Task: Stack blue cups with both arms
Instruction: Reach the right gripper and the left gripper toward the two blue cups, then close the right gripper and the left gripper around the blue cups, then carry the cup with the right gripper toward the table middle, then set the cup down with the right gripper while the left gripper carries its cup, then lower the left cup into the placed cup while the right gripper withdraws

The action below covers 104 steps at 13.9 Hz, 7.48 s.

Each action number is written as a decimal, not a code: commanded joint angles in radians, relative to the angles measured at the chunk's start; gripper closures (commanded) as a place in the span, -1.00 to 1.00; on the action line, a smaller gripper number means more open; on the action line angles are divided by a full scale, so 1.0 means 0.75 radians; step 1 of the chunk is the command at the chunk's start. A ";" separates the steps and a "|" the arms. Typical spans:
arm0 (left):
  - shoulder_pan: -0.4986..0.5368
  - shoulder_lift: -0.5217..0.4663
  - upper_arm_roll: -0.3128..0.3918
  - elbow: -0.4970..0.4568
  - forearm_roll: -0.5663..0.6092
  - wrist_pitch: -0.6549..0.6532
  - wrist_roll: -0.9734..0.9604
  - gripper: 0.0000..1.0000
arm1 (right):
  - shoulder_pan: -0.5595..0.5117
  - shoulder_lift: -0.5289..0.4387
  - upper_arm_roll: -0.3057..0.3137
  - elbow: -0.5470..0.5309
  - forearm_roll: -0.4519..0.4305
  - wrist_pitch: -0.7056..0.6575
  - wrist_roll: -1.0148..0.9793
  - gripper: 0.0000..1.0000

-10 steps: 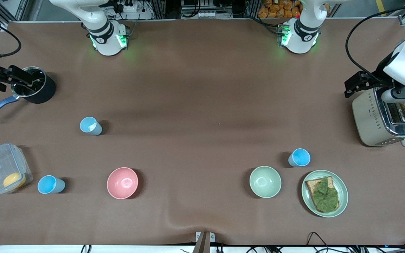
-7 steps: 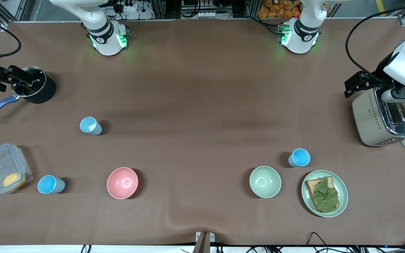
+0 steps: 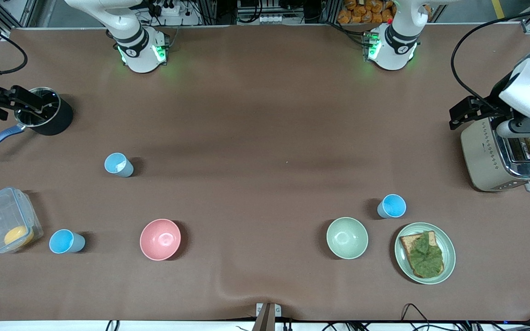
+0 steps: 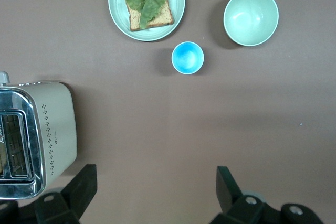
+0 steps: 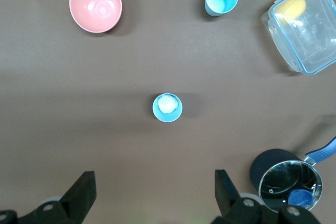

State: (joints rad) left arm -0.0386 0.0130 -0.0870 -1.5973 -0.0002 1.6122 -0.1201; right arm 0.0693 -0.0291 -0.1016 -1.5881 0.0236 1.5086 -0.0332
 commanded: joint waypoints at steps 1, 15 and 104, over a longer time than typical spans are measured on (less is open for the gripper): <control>0.017 0.046 -0.007 0.031 -0.012 -0.022 0.037 -1.00 | -0.021 -0.006 0.019 0.007 0.005 -0.001 0.014 -1.00; 0.017 0.324 0.004 -0.001 -0.010 0.231 0.054 -1.00 | -0.023 0.082 -0.026 -0.751 -0.015 0.710 -0.141 -1.00; -0.329 0.625 -0.520 -0.253 0.047 0.675 -0.914 1.00 | 0.204 0.041 -0.161 0.058 -0.025 0.085 0.022 -1.00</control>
State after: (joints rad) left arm -0.2874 0.4742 -0.4765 -1.8053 0.0107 2.1212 -0.7789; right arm 0.2244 0.0030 -0.2191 -1.5585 0.0186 1.5909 -0.0004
